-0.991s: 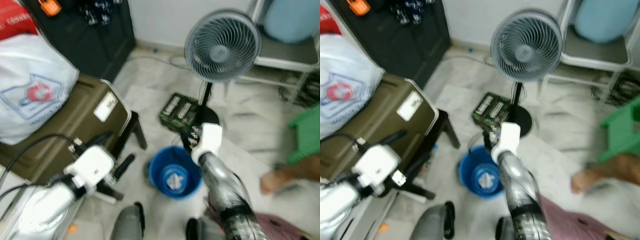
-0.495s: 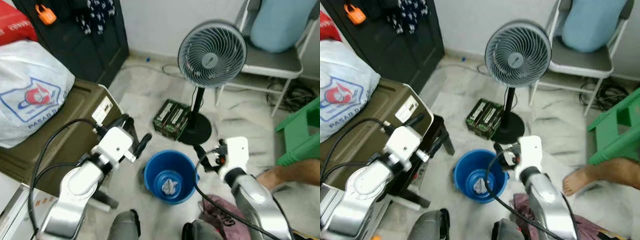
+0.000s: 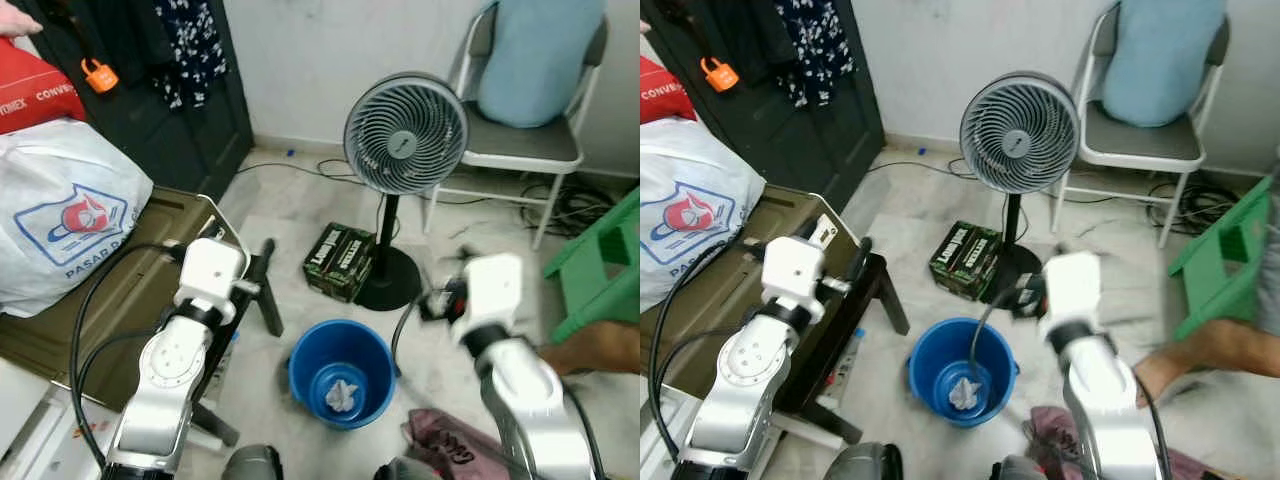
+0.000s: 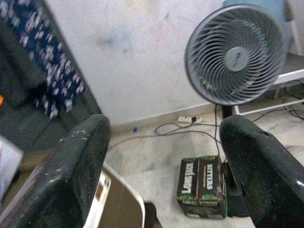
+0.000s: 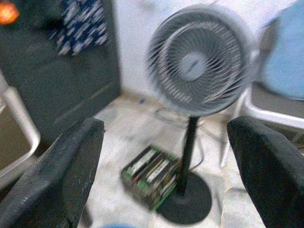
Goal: Clean up the room
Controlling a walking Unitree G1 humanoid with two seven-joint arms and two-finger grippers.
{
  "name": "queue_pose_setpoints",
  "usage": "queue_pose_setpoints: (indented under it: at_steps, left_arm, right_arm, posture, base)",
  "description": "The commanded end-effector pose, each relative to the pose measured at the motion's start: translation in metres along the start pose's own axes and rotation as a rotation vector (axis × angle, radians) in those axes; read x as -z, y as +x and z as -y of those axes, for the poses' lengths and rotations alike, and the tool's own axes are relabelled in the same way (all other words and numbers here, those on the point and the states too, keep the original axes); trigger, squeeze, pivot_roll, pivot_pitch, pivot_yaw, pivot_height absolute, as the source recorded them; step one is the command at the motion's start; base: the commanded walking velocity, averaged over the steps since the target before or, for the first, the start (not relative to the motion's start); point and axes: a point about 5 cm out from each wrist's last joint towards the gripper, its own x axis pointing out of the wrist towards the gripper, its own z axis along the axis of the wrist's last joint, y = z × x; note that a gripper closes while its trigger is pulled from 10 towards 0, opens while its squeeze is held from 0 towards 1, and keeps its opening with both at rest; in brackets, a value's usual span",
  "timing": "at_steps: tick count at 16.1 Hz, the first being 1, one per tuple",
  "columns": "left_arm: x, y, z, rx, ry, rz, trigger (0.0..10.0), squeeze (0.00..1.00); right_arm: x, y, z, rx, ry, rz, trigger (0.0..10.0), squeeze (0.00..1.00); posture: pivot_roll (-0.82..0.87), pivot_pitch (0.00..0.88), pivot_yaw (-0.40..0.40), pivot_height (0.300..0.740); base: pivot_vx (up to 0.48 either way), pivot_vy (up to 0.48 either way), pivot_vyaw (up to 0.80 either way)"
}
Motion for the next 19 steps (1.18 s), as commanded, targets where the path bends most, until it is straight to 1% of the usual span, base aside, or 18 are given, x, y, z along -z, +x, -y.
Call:
queue_pose_setpoints:
  at_steps: [1,2,3,5,6,8,9,10,11,12,13,15,19]
  left_arm:
    - [0.006,-0.002,-0.004,-0.018,-0.005,-0.03,10.0,0.0]
    - [0.006,0.001,-0.008,-0.062,-0.022,-0.008,10.0,0.0]
    - [0.005,0.003,-0.013,-0.109,-0.039,0.003,10.0,0.0]
    - [0.005,0.003,-0.015,-0.126,-0.033,0.005,10.0,0.0]
    - [0.007,0.0,-0.015,-0.128,-0.01,0.002,10.0,0.0]
    - [0.012,-0.003,-0.016,-0.152,-0.006,-0.014,10.0,0.0]
    - [0.013,-0.001,-0.018,-0.187,0.017,-0.027,10.0,0.0]
    - [0.014,0.0,-0.018,-0.194,0.022,-0.029,10.0,0.0]
    - [0.014,0.001,-0.015,-0.178,0.022,-0.036,10.0,0.0]
    - [0.015,0.001,-0.013,-0.136,0.0,-0.049,10.0,0.0]
    - [0.016,-0.001,-0.014,-0.132,0.0,-0.055,10.0,0.0]
    - [0.015,-0.003,-0.018,-0.145,0.032,-0.049,10.0,0.0]
    - [0.01,-0.001,-0.022,-0.154,0.047,-0.033,10.0,0.0]
  right_arm:
    - [0.0,0.002,-0.001,0.013,0.03,0.004,10.0,0.0]
    - [-0.001,0.012,0.002,0.109,0.089,0.037,10.0,0.0]
    - [-0.003,0.017,0.003,0.14,0.12,0.047,10.0,0.0]
    - [-0.005,0.02,0.0,0.108,0.107,0.062,10.0,0.0]
    - [-0.004,0.022,0.0,0.101,0.101,0.062,10.0,0.0]
    - [-0.003,0.022,0.006,0.135,0.107,0.066,10.0,0.0]
    - [0.0,0.021,0.009,0.155,0.113,0.059,10.0,0.0]
    - [0.002,0.02,0.008,0.157,0.116,0.056,10.0,0.0]
    - [0.004,0.022,0.005,0.146,0.115,0.053,10.0,0.0]
    - [0.004,0.023,0.002,0.138,0.111,0.054,10.0,0.0]
    - [0.005,0.023,0.001,0.136,0.113,0.051,10.0,0.0]
    - [0.007,0.023,0.002,0.143,0.143,0.039,10.0,0.0]
    - [0.005,0.024,0.003,0.129,0.132,0.043,10.0,0.0]
  posture:
    - [-0.07,0.0,0.057,0.74]
    - [-0.06,0.0,0.037,0.74]
    - [-0.06,0.0,0.034,0.74]
    - [-0.05,0.0,0.029,0.74]
    - [-0.05,0.0,0.026,0.74]
    - [-0.05,0.0,0.025,0.74]
    - [-0.04,0.0,0.025,0.74]
    - [-0.04,0.0,0.028,0.74]
    - [-0.03,0.0,0.034,0.74]
    - [-0.04,0.0,0.038,0.74]
    - [-0.03,0.0,0.039,0.74]
    - [-0.03,0.0,0.036,0.74]
    - [-0.03,0.0,0.021,0.74]
  base:
    - [0.0,0.0,0.8]
    - [0.0,0.0,0.8]
    - [0.0,0.0,0.8]
    - [0.0,0.0,0.8]
    - [0.0,0.0,0.8]
    - [0.0,0.0,0.8]
    - [0.0,0.0,0.8]
    - [0.0,0.0,0.8]
    - [0.0,0.0,0.8]
    - [0.0,0.0,0.8]
    - [0.0,0.0,0.8]
    - [0.0,0.0,0.8]
    - [0.0,0.0,0.8]
